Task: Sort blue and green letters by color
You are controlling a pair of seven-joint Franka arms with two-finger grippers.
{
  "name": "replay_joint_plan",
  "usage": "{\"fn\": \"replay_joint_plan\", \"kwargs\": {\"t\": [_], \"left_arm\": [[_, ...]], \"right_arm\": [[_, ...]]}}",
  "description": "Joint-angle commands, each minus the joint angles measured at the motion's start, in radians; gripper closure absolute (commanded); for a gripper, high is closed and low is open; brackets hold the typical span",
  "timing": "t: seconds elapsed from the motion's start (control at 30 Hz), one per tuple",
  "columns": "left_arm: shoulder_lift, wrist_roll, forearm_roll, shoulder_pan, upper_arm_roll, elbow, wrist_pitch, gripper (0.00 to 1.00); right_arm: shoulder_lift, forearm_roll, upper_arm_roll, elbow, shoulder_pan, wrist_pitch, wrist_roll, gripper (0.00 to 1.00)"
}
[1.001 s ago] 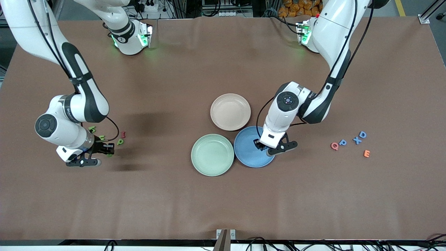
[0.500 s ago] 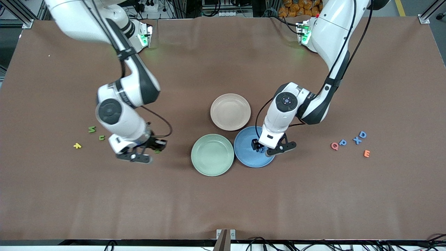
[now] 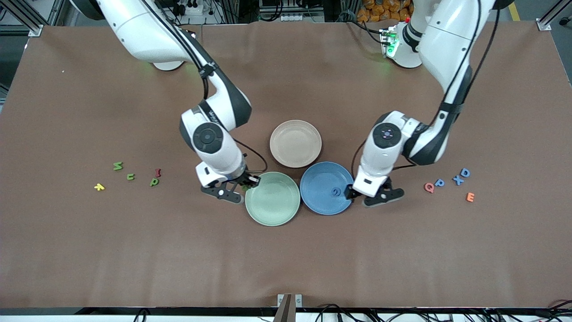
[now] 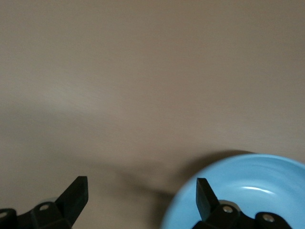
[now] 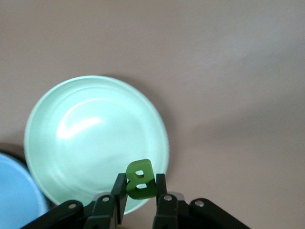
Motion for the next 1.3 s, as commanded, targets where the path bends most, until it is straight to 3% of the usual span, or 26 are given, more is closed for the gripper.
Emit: {"fn": "replay_joint_plan", "kwargs": {"t": [0.0, 0.27, 0.3, 0.43, 0.53, 0.63, 0.97, 1.27], "left_arm": [[-0.089, 0.164, 0.032, 0.099, -0.019, -0.134, -0.007, 0.0], [-0.142, 0.454, 0.033, 0.249, -0.019, -0.208, -0.007, 0.0], [-0.15, 0.491, 0.033, 0.272, -0.019, -0.213, -0.007, 0.0], [-0.181, 0.667, 0.033, 0.358, -0.019, -0.237, -0.007, 0.0], [-0.188, 0.772, 0.033, 0.421, -0.02, -0.249, -0.007, 0.0], [-0.187, 0.849, 0.033, 0.467, -0.022, -0.259, -0.005, 0.0], [-0.17, 1.03, 0.033, 0.561, -0.02, -0.271, 0.007, 0.0], [-0.171, 1.048, 0.032, 0.567, -0.011, -0.323, 0.044, 0.0]], "right_arm": [[0.086, -0.008, -0.006, 0.126, 0.042, -0.009, 0.097, 1.0], [0.13, -0.009, -0.006, 0.172, 0.065, -0.009, 0.14, 1.0], [0.134, -0.009, -0.006, 0.172, 0.065, -0.009, 0.146, 0.95], [0.15, -0.008, -0.006, 0.18, 0.074, 0.014, 0.223, 0.48], [0.16, -0.009, -0.006, 0.18, 0.09, 0.048, 0.238, 0.19], [0.161, -0.009, -0.006, 0.18, 0.096, 0.044, 0.238, 0.01], [0.135, -0.012, -0.007, 0.18, 0.094, -0.018, 0.225, 0.0], [0.103, -0.006, -0.01, 0.182, 0.044, -0.091, 0.148, 0.0]]}}
